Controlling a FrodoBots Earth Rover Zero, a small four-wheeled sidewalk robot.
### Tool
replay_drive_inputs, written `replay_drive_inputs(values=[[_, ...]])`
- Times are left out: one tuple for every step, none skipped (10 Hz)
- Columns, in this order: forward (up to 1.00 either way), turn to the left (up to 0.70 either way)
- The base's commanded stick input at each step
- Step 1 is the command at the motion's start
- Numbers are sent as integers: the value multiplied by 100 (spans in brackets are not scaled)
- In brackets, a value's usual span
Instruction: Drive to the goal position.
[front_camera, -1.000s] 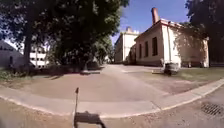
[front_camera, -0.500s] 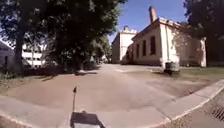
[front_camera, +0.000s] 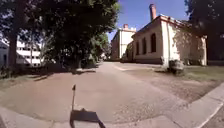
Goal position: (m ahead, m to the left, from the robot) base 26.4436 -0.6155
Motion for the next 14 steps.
replay_drive_inputs(values=[[63,0],[60,0],[59,0],[57,0],[56,0],[56,0],[57,0],[61,0],[64,0],[67,0],[70,0],[70,0],[70,0],[70,0]])
